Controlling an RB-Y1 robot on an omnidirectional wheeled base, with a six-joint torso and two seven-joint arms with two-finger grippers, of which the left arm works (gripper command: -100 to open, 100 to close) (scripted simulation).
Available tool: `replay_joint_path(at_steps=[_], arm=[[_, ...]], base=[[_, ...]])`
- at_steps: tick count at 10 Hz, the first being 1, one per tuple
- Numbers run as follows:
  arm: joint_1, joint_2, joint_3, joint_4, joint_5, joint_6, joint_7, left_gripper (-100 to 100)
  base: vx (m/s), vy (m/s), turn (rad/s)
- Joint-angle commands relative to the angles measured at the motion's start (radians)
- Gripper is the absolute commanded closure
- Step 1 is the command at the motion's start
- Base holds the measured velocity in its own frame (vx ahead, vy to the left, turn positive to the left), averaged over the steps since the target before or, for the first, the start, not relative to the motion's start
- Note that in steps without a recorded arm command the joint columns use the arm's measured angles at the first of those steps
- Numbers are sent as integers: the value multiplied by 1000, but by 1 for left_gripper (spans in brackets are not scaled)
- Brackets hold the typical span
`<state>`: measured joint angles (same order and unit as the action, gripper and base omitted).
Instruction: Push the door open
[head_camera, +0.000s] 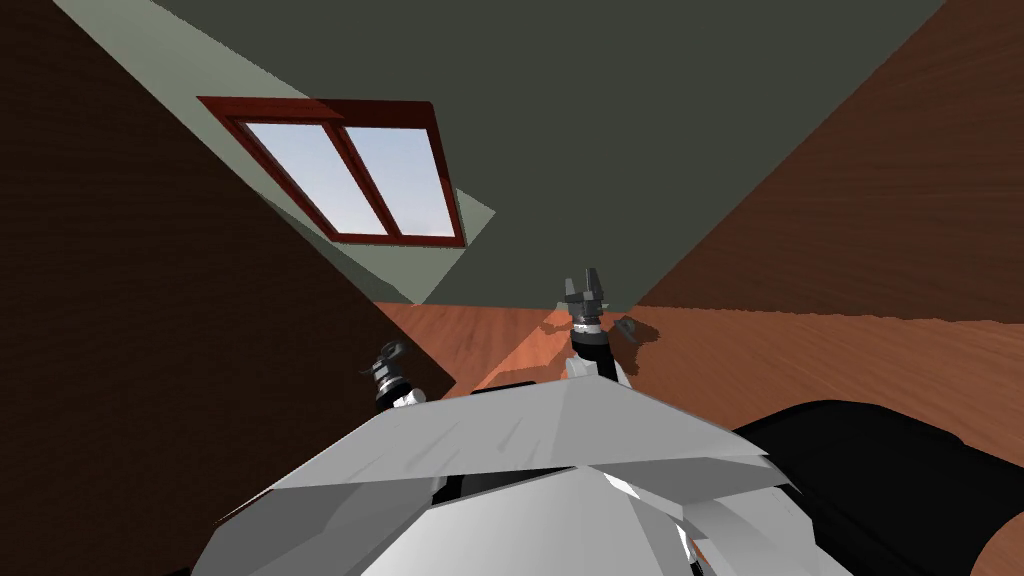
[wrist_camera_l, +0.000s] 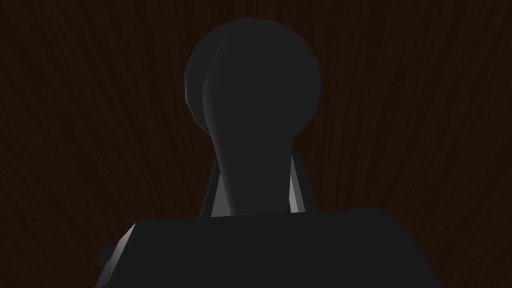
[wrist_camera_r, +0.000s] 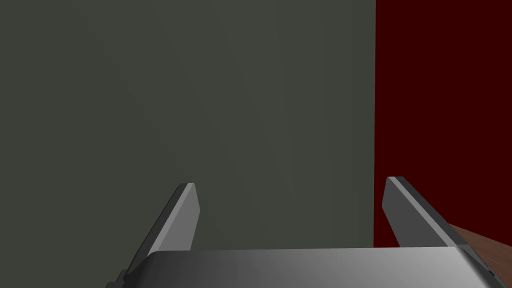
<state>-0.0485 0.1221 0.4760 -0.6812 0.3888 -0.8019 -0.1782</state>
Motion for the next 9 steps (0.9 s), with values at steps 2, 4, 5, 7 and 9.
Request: replay_joint_path(at_steps=[2,4,5,7,9], arm=[[20,0,42,-28,41,4,-31,100],[32,-3,71,-42,68,6,-53,100],[32,-3,71,-42,68,6,-53,100],[26,4,72,-22,68,-7,-47,100],[29,7,96,-24,86,-7,-60,100]], base=[[168,17,-68],[209,34,-26],[131,55,-3],[28,26,1],[149,39,31]])
